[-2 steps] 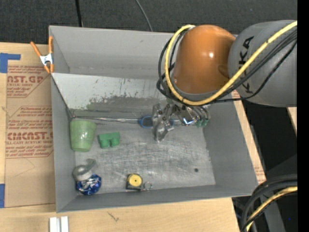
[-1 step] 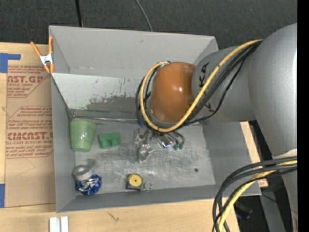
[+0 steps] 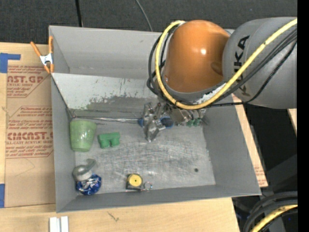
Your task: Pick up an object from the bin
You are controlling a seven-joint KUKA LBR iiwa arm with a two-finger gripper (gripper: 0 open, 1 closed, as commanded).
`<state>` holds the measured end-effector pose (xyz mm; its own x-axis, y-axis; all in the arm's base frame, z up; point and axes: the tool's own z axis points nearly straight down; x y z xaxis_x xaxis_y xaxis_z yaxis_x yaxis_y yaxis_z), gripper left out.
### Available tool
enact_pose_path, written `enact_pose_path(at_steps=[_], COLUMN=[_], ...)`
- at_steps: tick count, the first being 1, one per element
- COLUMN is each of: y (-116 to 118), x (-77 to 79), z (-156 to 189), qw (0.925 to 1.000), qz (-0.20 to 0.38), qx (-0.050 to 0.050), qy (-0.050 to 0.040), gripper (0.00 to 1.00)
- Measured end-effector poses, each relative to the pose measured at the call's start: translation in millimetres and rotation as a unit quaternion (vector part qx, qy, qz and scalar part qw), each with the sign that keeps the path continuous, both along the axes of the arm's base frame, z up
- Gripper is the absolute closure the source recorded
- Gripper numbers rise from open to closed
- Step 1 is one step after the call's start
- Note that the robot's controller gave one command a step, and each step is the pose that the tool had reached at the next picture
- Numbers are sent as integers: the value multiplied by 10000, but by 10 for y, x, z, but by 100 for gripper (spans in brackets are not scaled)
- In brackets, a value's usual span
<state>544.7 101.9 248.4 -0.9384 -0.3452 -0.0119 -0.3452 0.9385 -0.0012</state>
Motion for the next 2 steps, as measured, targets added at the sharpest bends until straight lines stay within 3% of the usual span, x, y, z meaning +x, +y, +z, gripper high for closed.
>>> enact_pose_path(at_steps=[1,2], y=[186,184], x=[134,143], z=[-1025,-1009], qw=[9858,9859], qz=[-1677,-1674], qx=[-2,0], qy=[72,55], gripper=[100,0])
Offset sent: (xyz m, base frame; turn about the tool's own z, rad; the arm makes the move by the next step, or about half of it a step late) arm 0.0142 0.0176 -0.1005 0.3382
